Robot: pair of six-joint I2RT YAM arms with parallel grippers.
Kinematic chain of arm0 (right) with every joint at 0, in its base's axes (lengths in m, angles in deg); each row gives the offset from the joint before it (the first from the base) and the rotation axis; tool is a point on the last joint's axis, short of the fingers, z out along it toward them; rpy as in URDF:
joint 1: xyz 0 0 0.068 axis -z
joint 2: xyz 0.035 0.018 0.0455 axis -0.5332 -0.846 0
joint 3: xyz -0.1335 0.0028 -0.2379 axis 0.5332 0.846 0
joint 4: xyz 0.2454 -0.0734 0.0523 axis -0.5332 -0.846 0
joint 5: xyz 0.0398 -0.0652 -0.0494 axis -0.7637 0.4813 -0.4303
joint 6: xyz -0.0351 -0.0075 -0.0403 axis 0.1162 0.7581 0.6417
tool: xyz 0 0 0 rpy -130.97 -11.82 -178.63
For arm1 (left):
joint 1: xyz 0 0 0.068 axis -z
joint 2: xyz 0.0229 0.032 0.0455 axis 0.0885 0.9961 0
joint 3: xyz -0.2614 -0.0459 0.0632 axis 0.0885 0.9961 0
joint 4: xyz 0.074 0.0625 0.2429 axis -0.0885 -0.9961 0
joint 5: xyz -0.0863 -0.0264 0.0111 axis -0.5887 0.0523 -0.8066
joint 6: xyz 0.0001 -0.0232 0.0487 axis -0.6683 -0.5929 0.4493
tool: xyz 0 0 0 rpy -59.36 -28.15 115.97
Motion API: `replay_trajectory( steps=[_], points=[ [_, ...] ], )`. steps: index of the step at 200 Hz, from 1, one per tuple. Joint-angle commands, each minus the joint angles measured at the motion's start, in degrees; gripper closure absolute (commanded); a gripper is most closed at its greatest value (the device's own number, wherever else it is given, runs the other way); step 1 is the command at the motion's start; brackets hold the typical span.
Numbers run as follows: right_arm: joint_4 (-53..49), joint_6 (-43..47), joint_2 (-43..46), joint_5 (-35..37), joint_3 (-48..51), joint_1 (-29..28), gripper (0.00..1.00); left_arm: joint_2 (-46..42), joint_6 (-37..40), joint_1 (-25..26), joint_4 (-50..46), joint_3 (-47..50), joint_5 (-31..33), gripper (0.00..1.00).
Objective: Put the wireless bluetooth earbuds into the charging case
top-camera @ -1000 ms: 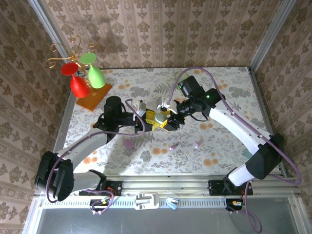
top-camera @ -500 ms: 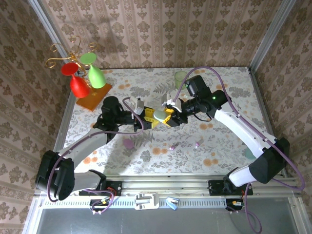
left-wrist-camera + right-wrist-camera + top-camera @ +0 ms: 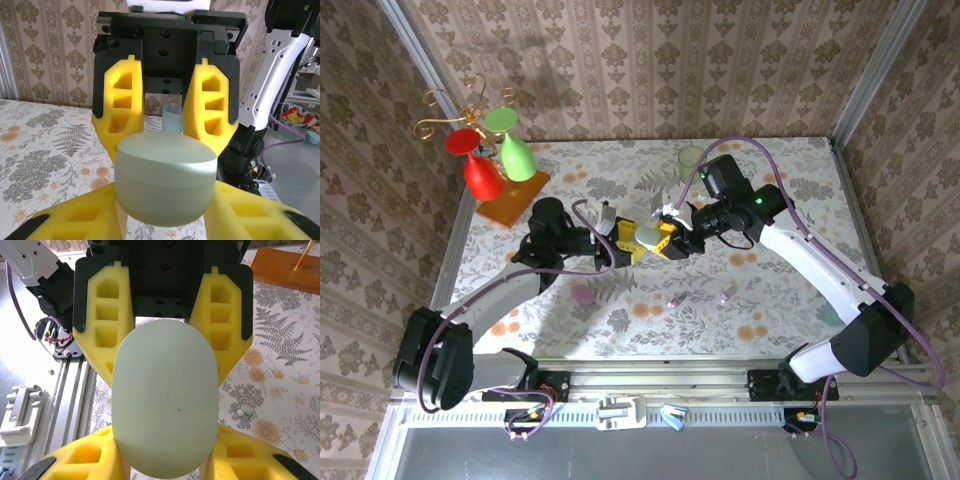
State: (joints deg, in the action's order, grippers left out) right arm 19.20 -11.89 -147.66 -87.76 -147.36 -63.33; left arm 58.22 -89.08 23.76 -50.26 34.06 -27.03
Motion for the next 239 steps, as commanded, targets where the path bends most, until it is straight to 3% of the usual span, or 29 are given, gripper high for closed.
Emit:
replay_trajectory(
  steps=[1, 36, 125, 176, 221, 239],
  points=[
    [-0.71, 0.0, -0.16, -0.44, -1.28, 0.09, 0.7, 0.7, 0.39, 0.08, -0.57, -0.66, -0.92, 0.59],
    [-0.71, -0.03, -0.36, -0.44, -1.41, 0.09, 0.71, 0.6, 0.31, 0.08, -0.96, -0.59, -0.83, 0.54],
    [-2.45, 0.41, -1.57, 0.49, -2.23, 0.11, 0.71, 0.44, 1.06, 0.08, -2.39, -0.86, -0.48, 0.5],
    [-2.13, 0.23, -1.82, 0.0, -2.43, 0.09, 0.71, 0.44, 1.28, 0.12, -2.71, -0.9, -0.48, 0.5],
    [-2.55, 0.23, -2.23, -0.17, -2.75, -0.02, 0.71, 0.44, 1.47, 0.16, -3.32, -1.04, -0.66, 0.57],
    [-2.66, 0.17, -2.19, -0.26, -2.69, -0.01, 0.71, 0.44, 1.61, 0.16, -3.32, -1.04, -0.36, 0.53]
  ],
)
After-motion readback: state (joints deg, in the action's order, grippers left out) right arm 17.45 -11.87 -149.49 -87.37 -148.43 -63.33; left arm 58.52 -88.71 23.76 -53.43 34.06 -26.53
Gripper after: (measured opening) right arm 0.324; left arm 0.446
